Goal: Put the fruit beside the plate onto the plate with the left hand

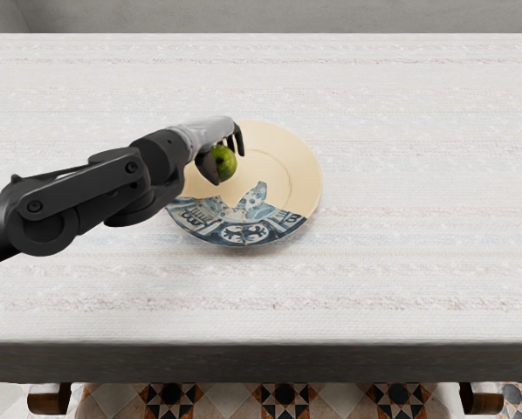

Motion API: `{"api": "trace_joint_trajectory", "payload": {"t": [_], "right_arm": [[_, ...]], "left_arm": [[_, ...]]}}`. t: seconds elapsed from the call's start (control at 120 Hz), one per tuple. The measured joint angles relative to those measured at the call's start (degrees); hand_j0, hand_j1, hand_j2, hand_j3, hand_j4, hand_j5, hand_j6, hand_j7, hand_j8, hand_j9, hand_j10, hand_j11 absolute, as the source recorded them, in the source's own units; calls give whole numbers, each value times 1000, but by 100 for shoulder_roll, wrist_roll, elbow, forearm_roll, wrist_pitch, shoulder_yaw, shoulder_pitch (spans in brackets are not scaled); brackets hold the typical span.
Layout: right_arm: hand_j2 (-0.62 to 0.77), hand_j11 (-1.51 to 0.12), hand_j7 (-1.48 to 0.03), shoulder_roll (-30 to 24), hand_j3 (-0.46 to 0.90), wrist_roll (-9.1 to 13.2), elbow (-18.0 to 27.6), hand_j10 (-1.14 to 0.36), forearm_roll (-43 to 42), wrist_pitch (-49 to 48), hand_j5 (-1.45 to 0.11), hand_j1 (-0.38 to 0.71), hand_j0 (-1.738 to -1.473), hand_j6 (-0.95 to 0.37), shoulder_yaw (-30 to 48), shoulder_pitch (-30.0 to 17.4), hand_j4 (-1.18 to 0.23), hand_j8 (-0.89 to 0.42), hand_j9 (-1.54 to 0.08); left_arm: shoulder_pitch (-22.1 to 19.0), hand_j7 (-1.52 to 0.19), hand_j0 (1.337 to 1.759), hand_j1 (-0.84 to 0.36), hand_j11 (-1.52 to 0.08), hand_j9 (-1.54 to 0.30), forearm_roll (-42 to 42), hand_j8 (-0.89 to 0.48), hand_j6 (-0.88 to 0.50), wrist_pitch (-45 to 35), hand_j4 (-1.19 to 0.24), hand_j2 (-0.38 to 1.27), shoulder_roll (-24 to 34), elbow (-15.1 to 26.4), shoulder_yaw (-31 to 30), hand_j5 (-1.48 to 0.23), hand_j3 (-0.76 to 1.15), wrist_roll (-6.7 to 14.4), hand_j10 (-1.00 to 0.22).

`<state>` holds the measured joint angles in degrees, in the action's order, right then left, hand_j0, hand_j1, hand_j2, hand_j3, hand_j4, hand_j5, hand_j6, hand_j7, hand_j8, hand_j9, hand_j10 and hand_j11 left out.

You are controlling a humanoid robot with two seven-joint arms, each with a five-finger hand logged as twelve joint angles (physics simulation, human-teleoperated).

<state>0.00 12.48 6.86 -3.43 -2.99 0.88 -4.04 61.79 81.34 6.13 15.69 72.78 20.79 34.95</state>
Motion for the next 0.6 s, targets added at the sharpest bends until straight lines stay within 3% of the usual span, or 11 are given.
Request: {"api": "trace_joint_trajectory", "payload": {"t": [0.225,0.408,0.533,0.6], "right_arm": [[0,0,0,0,0,0,0,0,0,0,0,-349,-1658,0,0,0,0,0,0],[0,0,0,0,0,0,-1,0,0,0,0,-349,-1658,0,0,0,0,0,0],[0,0,0,0,0,0,-1,0,0,0,0,-349,-1658,0,0,0,0,0,0],[0,0,0,0,0,0,0,0,0,0,0,-349,-1658,0,0,0,0,0,0]], "left_arm": [[-16,-704,1654,-193,-715,-707,13,-336,-414,2,-480,102,-66,-76,-42,-745,0,1,-446],[-81,-335,1656,85,-339,-336,24,-175,-207,-22,-234,50,-191,-56,-34,-352,0,5,-220],[-51,-195,1657,194,-197,-196,-128,-107,-124,-16,-138,30,-67,-10,28,-204,0,5,-131],[75,-149,1657,230,-150,-149,-633,-85,-97,67,-107,24,79,44,56,-155,0,5,-101]]}}
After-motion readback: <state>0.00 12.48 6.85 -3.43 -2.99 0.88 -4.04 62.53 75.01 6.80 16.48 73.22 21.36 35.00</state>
